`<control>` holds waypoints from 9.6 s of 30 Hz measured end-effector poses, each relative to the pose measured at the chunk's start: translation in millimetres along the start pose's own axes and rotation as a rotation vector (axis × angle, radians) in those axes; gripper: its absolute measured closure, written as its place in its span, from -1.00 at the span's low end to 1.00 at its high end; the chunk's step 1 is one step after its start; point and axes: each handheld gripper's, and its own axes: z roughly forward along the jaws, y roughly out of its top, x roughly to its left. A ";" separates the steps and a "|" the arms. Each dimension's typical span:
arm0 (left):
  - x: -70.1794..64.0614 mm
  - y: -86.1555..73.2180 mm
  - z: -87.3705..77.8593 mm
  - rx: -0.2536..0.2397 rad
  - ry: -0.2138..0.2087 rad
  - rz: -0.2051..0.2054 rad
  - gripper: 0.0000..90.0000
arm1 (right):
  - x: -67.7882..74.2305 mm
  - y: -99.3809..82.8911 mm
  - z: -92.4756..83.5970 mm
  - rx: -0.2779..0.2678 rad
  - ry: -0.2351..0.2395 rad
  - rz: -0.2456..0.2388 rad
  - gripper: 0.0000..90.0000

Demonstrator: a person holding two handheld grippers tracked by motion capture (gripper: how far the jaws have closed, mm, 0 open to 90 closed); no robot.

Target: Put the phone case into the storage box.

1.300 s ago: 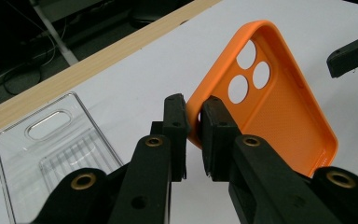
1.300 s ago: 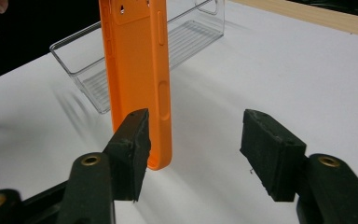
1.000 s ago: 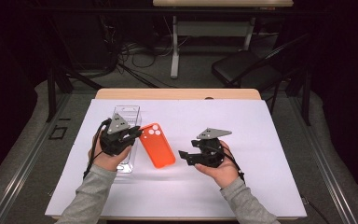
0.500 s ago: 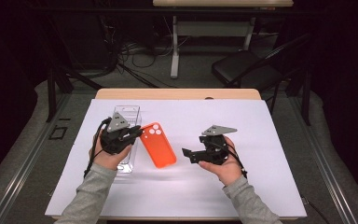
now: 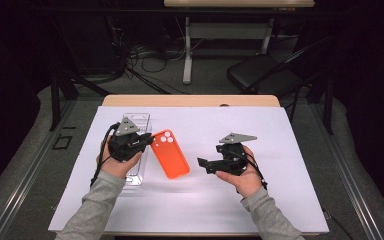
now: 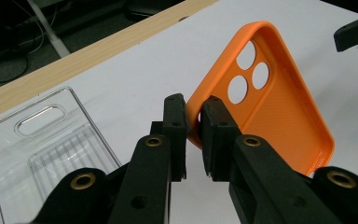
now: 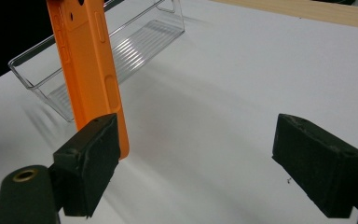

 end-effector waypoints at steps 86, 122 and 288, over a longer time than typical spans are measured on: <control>109.5 70.5 -14.9 0.101 0.153 0.106 0.81 | -5.7 -2.9 3.6 0.030 -0.033 0.009 -0.67; 144.6 65.6 -8.4 0.097 0.263 0.085 0.81 | -6.8 -5.4 7.3 0.041 -0.034 0.017 -0.65; 162.6 8.3 65.0 0.005 0.374 0.491 0.53 | -15.0 -11.4 6.8 0.015 -0.087 0.033 -0.69</control>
